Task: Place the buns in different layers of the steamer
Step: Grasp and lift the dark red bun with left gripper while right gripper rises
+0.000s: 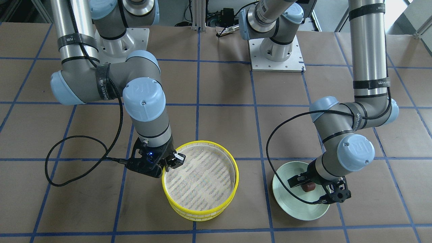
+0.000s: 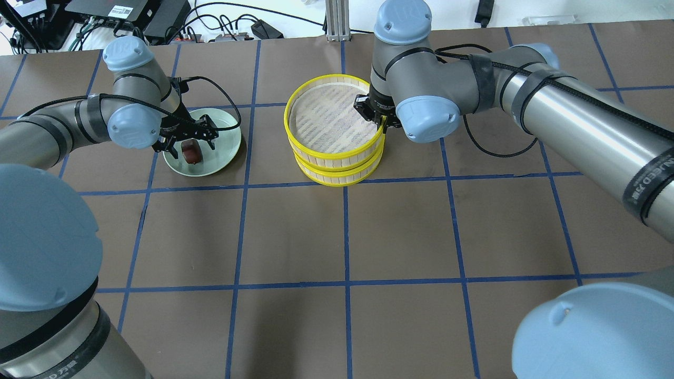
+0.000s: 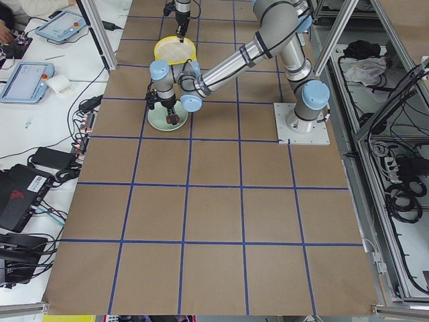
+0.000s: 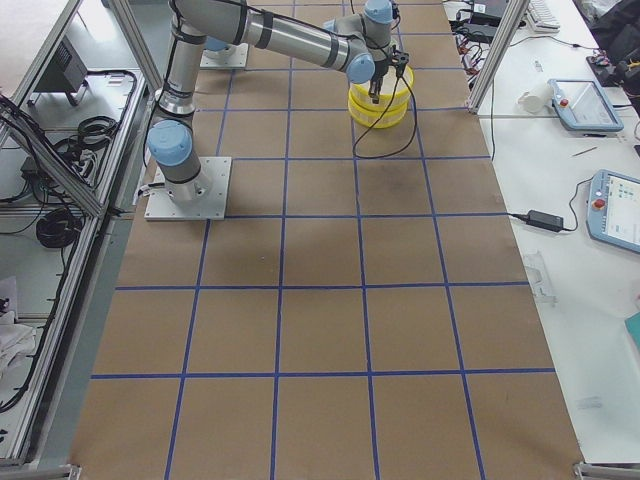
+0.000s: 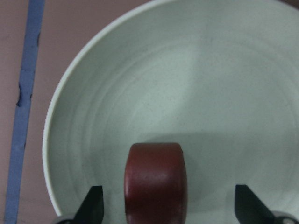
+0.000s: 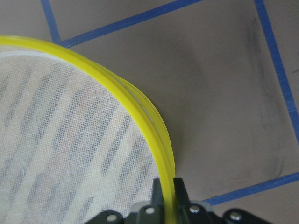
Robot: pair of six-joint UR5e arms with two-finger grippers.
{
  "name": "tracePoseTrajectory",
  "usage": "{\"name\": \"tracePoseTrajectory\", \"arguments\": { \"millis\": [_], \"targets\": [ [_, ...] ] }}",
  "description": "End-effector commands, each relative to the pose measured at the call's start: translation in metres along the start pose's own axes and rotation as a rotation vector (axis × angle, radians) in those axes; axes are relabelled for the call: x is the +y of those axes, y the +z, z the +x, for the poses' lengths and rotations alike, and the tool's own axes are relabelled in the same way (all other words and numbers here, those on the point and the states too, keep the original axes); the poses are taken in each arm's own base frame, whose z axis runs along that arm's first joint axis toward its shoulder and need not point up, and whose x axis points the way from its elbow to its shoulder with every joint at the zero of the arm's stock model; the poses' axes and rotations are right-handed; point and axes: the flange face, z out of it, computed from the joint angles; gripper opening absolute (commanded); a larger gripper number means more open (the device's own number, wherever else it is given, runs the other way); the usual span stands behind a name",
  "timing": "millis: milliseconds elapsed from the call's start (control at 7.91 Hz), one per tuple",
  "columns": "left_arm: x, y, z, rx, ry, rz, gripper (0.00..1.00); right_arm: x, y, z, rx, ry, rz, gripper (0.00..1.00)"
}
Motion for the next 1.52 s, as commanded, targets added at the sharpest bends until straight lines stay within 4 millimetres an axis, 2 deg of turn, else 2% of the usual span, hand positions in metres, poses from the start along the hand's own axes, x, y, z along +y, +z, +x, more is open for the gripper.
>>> {"name": "tracePoseTrajectory", "arguments": {
  "millis": [0,126,253,379,506,759,885,1011,1138,1391],
  "targets": [
    [-0.003,0.001,0.000,0.002,-0.008,0.011,0.98,0.001,0.003,0.000,0.004,0.002,-0.006,0.00],
    [-0.004,0.000,0.000,0.002,-0.012,0.011,0.70,0.001,0.004,0.000,0.006,0.000,-0.007,0.00],
    [-0.004,0.000,0.001,0.014,-0.014,0.010,0.34,0.001,0.005,0.001,0.009,-0.005,-0.007,0.00],
    [-0.003,0.000,0.002,0.015,-0.017,0.008,0.20,0.001,0.004,0.001,0.009,-0.006,-0.005,0.00],
    [-0.003,-0.003,0.001,0.013,-0.017,0.013,0.00,0.001,0.004,0.001,0.010,-0.006,-0.005,0.00],
    [0.001,-0.036,0.001,0.018,-0.043,0.060,0.00,0.000,0.005,0.001,0.011,-0.005,-0.006,0.00],
    [0.007,-0.065,0.000,0.018,-0.048,0.089,0.00,0.000,0.004,0.001,0.009,-0.003,-0.005,0.00],
    [0.014,-0.085,-0.001,0.017,-0.048,0.099,0.00,0.000,0.004,0.001,0.009,0.000,-0.005,0.00],
    [0.019,-0.097,-0.002,0.012,-0.050,0.096,0.00,0.000,0.004,0.001,0.009,0.001,-0.005,0.00],
    [0.033,-0.128,-0.003,0.008,-0.055,0.097,0.00,0.003,0.005,0.002,0.012,0.000,-0.008,0.09]
  ]
}}
